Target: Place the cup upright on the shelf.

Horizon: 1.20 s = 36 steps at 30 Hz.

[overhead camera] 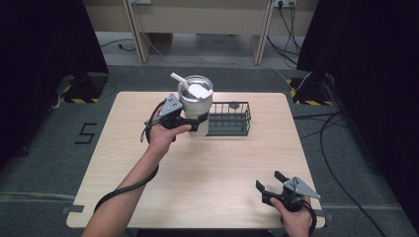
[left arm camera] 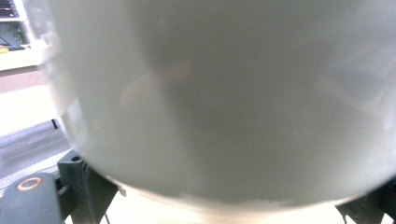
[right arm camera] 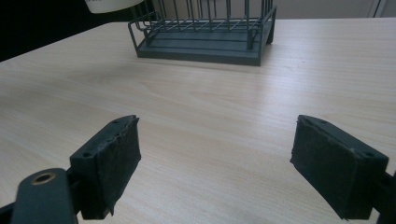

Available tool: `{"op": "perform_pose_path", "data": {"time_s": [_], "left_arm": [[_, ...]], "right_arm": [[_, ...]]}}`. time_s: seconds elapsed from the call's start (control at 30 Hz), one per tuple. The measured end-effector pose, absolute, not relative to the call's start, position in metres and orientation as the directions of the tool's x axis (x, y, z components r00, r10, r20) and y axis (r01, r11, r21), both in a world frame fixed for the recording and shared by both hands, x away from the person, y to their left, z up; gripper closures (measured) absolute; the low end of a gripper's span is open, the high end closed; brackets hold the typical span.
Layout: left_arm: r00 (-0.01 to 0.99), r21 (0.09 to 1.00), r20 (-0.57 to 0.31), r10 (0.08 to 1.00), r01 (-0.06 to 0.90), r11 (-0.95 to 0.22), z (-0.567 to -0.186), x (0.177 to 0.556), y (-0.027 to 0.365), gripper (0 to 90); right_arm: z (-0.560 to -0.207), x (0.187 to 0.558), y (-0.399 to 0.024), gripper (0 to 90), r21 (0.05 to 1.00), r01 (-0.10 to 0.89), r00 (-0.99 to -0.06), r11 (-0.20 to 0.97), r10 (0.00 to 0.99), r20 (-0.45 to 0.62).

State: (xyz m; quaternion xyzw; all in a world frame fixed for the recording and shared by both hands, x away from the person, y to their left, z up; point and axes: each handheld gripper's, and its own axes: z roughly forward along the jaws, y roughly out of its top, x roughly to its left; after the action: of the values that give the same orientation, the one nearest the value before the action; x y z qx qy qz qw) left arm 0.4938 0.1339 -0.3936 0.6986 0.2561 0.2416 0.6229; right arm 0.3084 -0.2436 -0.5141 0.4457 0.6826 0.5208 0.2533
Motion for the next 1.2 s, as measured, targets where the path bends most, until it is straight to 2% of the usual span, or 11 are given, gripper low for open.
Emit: {"op": "perform_pose_path", "data": {"time_s": [0.7, 1.2], "left_arm": [[0.757, 0.996, 0.025, 0.653, 0.038, -0.082, -0.378, 0.500, 0.127, 10.2], [0.741, 0.996, 0.017, 0.671, 0.049, -0.080, -0.369, 0.526, 0.115, 10.2]], "right_arm": [[-0.514, 0.309, -0.244, 15.8, 0.937, 0.346, -0.472, 0.055, 0.873, 0.123], [-0.515, 0.310, -0.246, 15.9, 0.936, 0.348, -0.470, 0.052, 0.873, 0.126]]}}
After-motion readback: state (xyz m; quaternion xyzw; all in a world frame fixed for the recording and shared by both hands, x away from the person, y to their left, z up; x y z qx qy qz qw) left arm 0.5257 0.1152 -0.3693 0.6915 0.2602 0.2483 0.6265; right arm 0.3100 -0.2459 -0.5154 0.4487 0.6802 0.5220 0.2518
